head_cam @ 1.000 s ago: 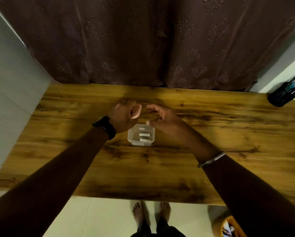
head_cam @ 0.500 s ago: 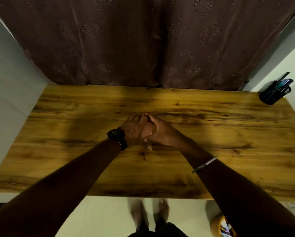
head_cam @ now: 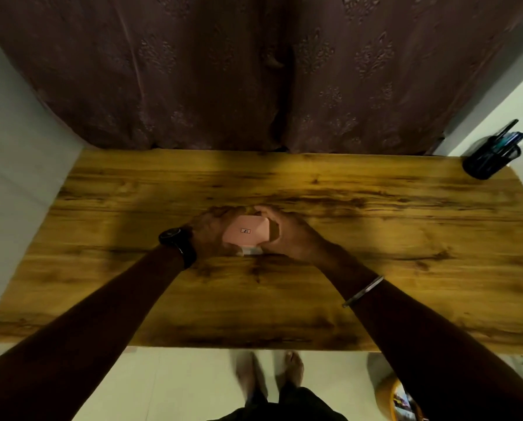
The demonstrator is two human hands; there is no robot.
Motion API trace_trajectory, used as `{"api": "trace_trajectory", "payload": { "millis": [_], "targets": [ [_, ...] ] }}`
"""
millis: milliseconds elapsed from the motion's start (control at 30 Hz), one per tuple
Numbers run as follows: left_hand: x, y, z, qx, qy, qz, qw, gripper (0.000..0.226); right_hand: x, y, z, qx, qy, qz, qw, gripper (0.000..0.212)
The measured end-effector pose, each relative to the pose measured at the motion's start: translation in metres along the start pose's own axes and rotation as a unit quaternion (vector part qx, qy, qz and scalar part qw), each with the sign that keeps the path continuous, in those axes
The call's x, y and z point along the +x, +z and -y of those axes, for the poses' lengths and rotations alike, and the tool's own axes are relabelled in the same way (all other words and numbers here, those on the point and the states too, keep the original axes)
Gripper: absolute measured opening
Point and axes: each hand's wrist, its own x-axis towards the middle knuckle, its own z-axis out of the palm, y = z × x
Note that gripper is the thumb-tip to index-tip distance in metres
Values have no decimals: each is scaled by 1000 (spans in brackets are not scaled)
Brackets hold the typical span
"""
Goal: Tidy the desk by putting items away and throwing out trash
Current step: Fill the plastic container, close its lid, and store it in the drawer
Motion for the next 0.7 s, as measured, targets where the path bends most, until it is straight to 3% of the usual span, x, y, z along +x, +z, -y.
{"api": "trace_trajectory", "payload": {
  "millis": [467,700],
  "targets": [
    [0,7,7,-49,-30,-23,998,100,11,-7,12,-134,-12,47,990,92],
    [-3,10,1,-92,-57,-26,994,96,7,-6,20,-172,7,23,985,82]
  ]
}}
